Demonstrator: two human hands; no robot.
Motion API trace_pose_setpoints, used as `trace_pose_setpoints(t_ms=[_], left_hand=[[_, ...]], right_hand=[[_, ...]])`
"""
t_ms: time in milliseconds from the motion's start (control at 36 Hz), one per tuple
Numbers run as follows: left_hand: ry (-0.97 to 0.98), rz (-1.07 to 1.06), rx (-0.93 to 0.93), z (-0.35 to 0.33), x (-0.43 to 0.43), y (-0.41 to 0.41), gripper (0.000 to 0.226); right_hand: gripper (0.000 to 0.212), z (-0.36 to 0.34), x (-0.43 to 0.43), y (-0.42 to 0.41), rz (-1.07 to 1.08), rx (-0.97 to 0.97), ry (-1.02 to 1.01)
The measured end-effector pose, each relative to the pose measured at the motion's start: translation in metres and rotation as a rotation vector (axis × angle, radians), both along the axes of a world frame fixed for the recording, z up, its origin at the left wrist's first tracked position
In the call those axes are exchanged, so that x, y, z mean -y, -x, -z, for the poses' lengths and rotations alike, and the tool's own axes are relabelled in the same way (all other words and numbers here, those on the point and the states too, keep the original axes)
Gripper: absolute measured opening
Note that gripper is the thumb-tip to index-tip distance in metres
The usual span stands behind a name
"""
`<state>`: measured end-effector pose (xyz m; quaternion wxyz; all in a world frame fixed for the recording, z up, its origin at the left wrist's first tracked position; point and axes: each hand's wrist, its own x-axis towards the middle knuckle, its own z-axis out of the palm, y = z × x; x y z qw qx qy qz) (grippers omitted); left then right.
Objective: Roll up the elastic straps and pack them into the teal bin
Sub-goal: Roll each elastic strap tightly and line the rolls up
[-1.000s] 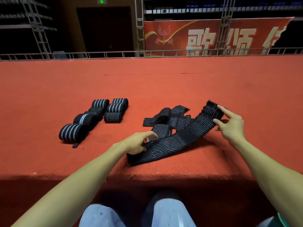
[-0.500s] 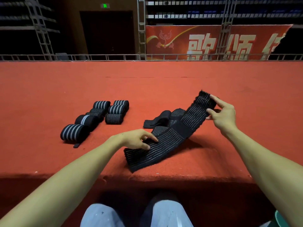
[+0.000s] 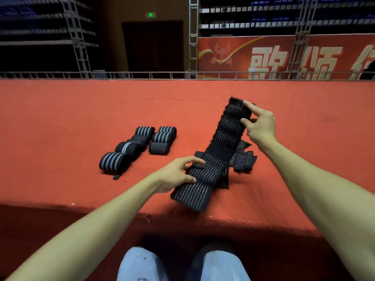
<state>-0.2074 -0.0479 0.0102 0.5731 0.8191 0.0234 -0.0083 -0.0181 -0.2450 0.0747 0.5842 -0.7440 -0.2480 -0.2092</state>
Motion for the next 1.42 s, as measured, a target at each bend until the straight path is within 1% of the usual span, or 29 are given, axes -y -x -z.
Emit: trace_pose_setpoints(t_ms=[56, 111, 250, 333, 361, 417, 500, 583, 639, 778, 944, 1000, 1028, 1139, 1194, 1306, 1417], left_hand=[[0.105, -0.066, -0.002, 0.004, 0.005, 0.002, 0.051], [0.148, -0.119, -0.033, 0.013, 0.008, 0.004, 0.046], [0.038, -0.255, -0.087, 0.046, 0.016, 0.012, 0.035], [0.019, -0.274, -0.113, 0.056, 0.02, 0.016, 0.028], [-0.02, -0.265, -0.102, 0.056, 0.019, 0.017, 0.027], [-0.193, -0.208, -0.093, 0.052, 0.015, 0.017, 0.026], [-0.403, -0.084, -0.169, 0.041, 0.01, 0.018, 0.035], [-0.697, 0.033, -0.186, 0.032, 0.004, 0.018, 0.045], [-0.774, 0.064, -0.167, 0.033, -0.002, 0.015, 0.046], [-0.772, 0.117, -0.095, 0.044, -0.015, 0.008, 0.041], [-0.728, 0.123, -0.01, 0.046, -0.018, 0.003, 0.035], [-0.659, 0.1, 0.042, 0.044, -0.021, -0.001, 0.027], [-0.613, 0.05, 0.088, 0.044, -0.024, -0.004, 0.022], [-0.353, -0.32, 0.261, 0.039, -0.039, -0.022, 0.013], [-0.274, -0.434, 0.291, 0.036, -0.046, -0.033, 0.015], [-0.152, -0.497, 0.301, 0.031, -0.055, -0.058, 0.024], [0.018, -0.473, 0.26, 0.029, -0.062, -0.092, 0.027]], right_hand=[[0.057, -0.001, -0.012, 0.009, -0.032, 0.004, 0.007], [0.057, 0.001, -0.025, 0.017, -0.081, -0.002, 0.013], [0.058, 0.021, -0.059, 0.039, -0.23, -0.074, 0.038], [0.057, 0.034, -0.073, 0.054, -0.304, -0.11, 0.06], [0.057, 0.037, -0.076, 0.057, -0.319, -0.119, 0.066], [0.057, 0.044, -0.082, 0.061, -0.333, -0.137, 0.086], [0.056, 0.051, -0.087, 0.062, -0.345, -0.154, 0.103], [0.055, 0.057, -0.091, 0.059, -0.325, -0.17, 0.131], [0.053, 0.061, -0.092, 0.057, -0.318, -0.161, 0.161], [0.048, 0.073, -0.093, 0.052, -0.327, -0.183, 0.19], [0.045, 0.089, -0.095, 0.048, -0.331, -0.234, 0.209], [0.043, 0.095, -0.095, 0.046, -0.33, -0.244, 0.202], [0.042, 0.098, -0.095, 0.044, -0.324, -0.243, 0.198], [0.039, 0.101, -0.09, 0.035, -0.243, -0.244, 0.147], [0.038, 0.1, -0.088, 0.033, -0.241, -0.263, 0.105], [0.04, 0.098, -0.088, 0.028, -0.323, -0.259, 0.106], [0.04, 0.1, -0.099, 0.014, -0.394, -0.252, 0.08]])
